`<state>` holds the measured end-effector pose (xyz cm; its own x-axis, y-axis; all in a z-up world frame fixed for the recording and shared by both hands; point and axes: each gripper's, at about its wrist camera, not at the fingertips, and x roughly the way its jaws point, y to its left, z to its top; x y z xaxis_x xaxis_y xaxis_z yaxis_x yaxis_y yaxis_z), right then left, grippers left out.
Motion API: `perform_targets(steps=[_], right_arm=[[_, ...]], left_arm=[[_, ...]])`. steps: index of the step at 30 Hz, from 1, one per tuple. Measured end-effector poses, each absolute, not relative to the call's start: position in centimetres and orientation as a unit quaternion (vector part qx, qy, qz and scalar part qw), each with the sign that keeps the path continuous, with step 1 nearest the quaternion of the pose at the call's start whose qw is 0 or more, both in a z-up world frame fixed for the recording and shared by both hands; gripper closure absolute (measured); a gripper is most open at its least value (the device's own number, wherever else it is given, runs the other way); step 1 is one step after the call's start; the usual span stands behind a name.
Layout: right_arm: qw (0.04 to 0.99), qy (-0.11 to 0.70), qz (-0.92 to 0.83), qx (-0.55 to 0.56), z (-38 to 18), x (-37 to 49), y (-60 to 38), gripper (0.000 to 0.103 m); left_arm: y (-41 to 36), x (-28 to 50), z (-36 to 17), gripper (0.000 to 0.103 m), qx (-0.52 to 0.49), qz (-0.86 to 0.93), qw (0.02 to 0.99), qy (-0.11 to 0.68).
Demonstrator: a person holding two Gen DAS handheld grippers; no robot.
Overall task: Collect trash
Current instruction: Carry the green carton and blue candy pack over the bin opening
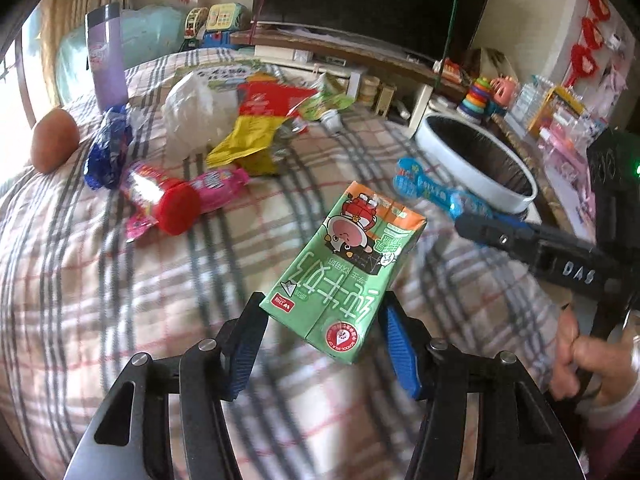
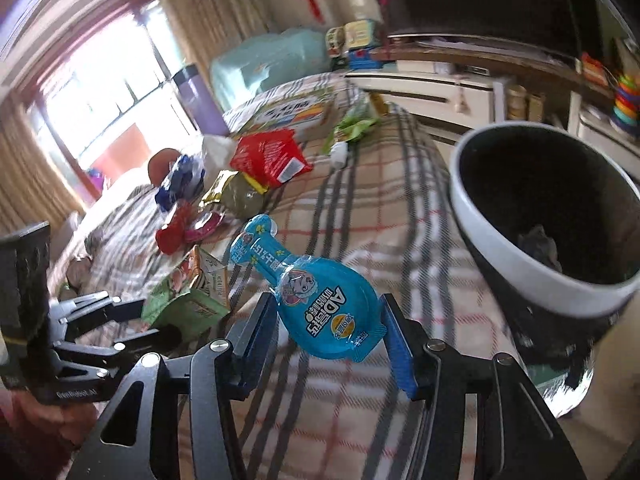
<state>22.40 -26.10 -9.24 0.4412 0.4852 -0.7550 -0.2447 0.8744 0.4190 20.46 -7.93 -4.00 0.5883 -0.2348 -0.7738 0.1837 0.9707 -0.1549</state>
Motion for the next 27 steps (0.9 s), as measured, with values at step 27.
perform_targets(steps=[27], right_arm=[[0.871, 0.442, 0.115, 0.182, -7.7, 20.8, -36.4, 0.05]], left_arm=[[-15.3, 24.7, -3.5, 0.048, -0.023, -0.163, 0.887, 0.43]])
